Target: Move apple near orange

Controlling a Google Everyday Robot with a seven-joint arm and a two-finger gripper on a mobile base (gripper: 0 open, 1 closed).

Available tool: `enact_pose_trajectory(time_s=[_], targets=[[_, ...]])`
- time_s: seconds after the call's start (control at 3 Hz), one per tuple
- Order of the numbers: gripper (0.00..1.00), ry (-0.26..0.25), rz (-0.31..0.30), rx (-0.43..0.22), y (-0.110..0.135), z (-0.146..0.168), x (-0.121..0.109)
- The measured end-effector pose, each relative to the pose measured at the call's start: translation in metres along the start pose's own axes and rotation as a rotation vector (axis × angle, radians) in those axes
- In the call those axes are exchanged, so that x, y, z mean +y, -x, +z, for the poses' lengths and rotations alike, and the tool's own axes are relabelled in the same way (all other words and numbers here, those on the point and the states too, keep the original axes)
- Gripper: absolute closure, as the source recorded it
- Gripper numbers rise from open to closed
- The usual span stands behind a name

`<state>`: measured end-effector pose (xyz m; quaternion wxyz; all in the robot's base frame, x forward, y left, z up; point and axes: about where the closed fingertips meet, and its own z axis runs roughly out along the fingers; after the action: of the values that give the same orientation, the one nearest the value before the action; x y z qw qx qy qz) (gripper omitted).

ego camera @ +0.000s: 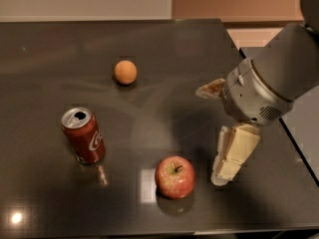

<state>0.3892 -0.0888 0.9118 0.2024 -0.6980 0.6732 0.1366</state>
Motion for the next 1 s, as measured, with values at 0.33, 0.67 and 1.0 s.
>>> enact_pose_trajectory(time_s=[0.33, 0.67, 1.0], targets=[[0.00, 0.035, -0.042, -0.024, 0.004, 0.025, 0.013], [0.00, 0.060, -0.066, -0.044, 0.006, 0.043, 0.024], [0.00, 0.081, -0.083, -0.064, 0.009, 0.055, 0.035]])
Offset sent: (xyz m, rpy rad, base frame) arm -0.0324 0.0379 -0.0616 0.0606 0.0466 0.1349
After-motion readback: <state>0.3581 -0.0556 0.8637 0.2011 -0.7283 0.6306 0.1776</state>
